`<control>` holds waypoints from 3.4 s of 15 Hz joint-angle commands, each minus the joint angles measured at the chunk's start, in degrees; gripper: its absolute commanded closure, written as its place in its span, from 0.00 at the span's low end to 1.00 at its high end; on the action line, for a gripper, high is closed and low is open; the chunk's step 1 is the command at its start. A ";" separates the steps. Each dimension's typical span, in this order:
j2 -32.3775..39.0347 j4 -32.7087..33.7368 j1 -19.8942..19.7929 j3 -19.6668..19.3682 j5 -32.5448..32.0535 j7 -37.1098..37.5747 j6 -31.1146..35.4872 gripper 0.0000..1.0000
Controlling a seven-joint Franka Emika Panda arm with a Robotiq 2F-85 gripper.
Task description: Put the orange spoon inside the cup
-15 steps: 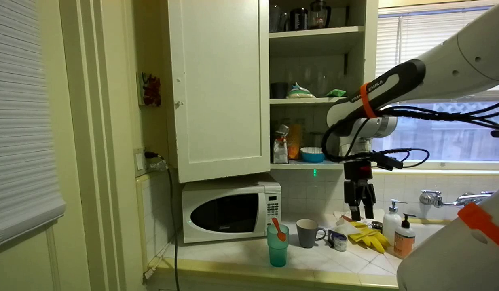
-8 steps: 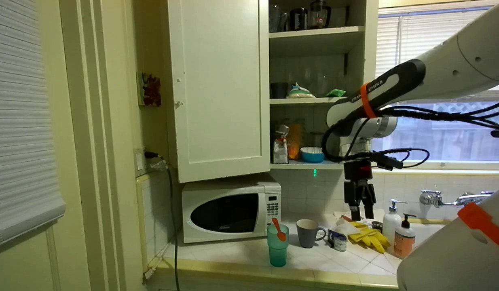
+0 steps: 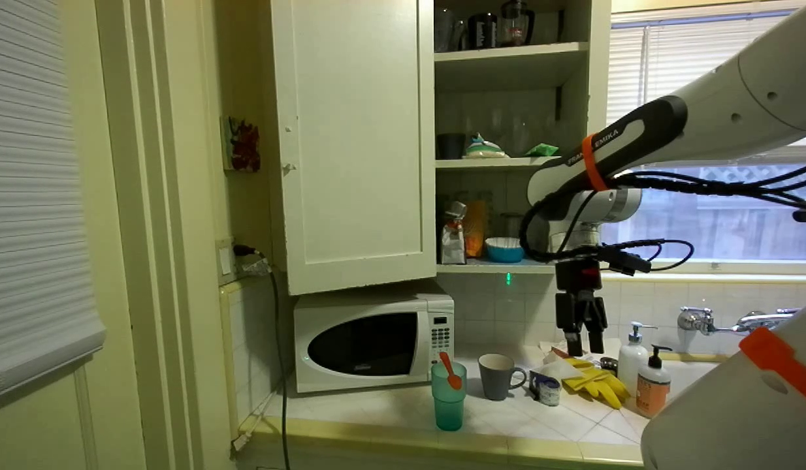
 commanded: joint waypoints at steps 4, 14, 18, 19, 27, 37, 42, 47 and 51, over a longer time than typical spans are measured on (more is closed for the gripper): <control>2.11 0.79 -2.71 0.81 -1.38 3.10 3.81 0.00; 12.37 2.13 -4.15 0.75 1.80 5.79 33.63 0.00; 17.16 4.06 -3.11 2.10 6.45 8.80 39.30 0.00; 18.23 4.94 -2.58 2.31 8.75 9.15 39.59 0.00; 20.50 6.66 -2.82 4.15 13.65 10.74 40.02 0.00; 29.74 8.83 -2.60 8.36 16.78 24.09 51.21 0.00; 34.38 12.12 -1.75 10.93 22.26 22.55 52.80 0.00; 39.10 16.24 -1.73 13.77 27.31 21.65 53.63 0.00; 42.75 19.07 -1.73 15.88 27.79 22.84 53.06 0.00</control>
